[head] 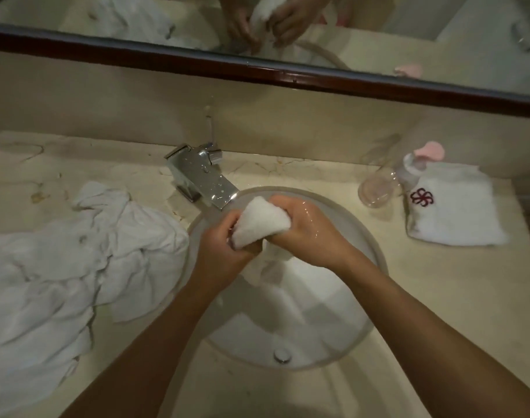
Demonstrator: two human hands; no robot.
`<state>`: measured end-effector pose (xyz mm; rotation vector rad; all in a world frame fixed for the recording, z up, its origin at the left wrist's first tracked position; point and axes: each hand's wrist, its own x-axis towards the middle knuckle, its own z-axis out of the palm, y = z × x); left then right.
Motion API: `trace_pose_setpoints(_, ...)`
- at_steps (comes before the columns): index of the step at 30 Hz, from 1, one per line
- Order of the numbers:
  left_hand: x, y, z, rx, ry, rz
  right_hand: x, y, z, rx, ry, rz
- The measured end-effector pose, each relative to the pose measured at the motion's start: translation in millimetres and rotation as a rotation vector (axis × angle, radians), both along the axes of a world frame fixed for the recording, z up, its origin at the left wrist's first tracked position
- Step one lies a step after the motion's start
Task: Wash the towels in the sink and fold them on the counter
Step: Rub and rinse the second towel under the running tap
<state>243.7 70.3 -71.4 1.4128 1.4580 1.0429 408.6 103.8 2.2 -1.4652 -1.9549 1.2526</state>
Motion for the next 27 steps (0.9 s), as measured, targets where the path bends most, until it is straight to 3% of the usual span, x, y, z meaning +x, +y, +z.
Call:
trace_pose_setpoints(4,8,0,-37,-0.16,-0.059,0.008,-5,0,27,-0.049,0.272,-0.254)
trace_pose_setpoints(7,8,12,-62,-0.318,-0.056,-0.06,-2,-1,42,-0.05,0.338,-0.298)
trace_pose_setpoints(11,21,44,-76,-0.158,0.072,-0.041,-4,-14,44,-0.029,0.307,-0.267)
trace_pose_setpoints(14,17,63,-86,-0.278,0.105,0.106,-4,-20,40,-0.043,0.407,-0.386)
trace_pose_setpoints(16,9,67,-99,-0.414,0.139,0.098,-3,-21,42,-0.053,0.475,-0.441)
trace_pose_setpoints(20,-10,50,-100,-0.283,0.321,-0.155,-9,-23,39,-0.054,0.46,-0.435)
trace_pose_setpoints(22,-10,44,-100,-0.305,0.353,-0.074,-13,-25,37,-0.066,0.439,-0.421)
trace_pose_setpoints(24,-10,38,-99,-0.282,0.309,-0.013,-14,-28,36,-0.071,0.406,-0.398)
trace_pose_setpoints(27,-10,36,-100,-0.355,0.099,0.074,-14,-30,37,-0.068,0.384,-0.392)
